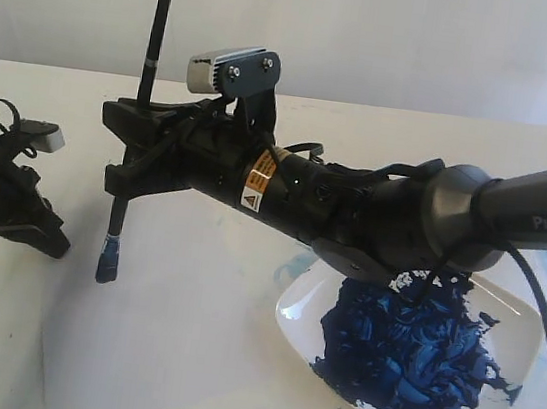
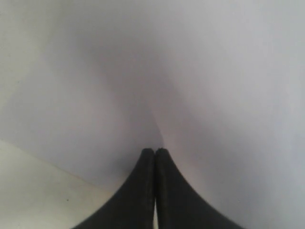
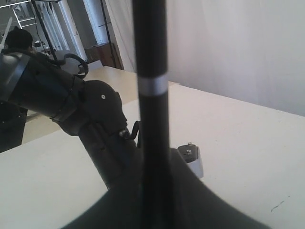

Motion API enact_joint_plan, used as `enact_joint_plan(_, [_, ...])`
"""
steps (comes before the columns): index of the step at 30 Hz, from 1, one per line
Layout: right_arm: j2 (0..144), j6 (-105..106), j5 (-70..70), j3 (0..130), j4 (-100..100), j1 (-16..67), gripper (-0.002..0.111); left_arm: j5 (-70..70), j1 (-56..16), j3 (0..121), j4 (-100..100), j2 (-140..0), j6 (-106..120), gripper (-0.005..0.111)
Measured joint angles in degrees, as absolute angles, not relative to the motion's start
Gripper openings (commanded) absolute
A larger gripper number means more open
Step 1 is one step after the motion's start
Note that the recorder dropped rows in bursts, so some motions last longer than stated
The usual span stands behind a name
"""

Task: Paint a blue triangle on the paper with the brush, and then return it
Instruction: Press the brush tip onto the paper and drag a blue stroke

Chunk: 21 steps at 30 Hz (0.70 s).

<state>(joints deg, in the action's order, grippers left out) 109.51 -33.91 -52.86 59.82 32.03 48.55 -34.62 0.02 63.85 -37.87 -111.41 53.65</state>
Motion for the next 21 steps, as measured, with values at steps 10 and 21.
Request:
enact_joint_plan(10, [109.51, -33.91, -53.24, 59.82, 32.03, 48.55, 0.000, -34.09, 0.02, 63.85, -36.25, -110.92, 52.80, 0.000])
enact_joint_plan(21, [109.51, -33.91, -53.24, 59.82, 31.93, 48.66, 0.000, -32.73, 0.02, 63.85, -35.24, -109.21, 52.69, 0.000])
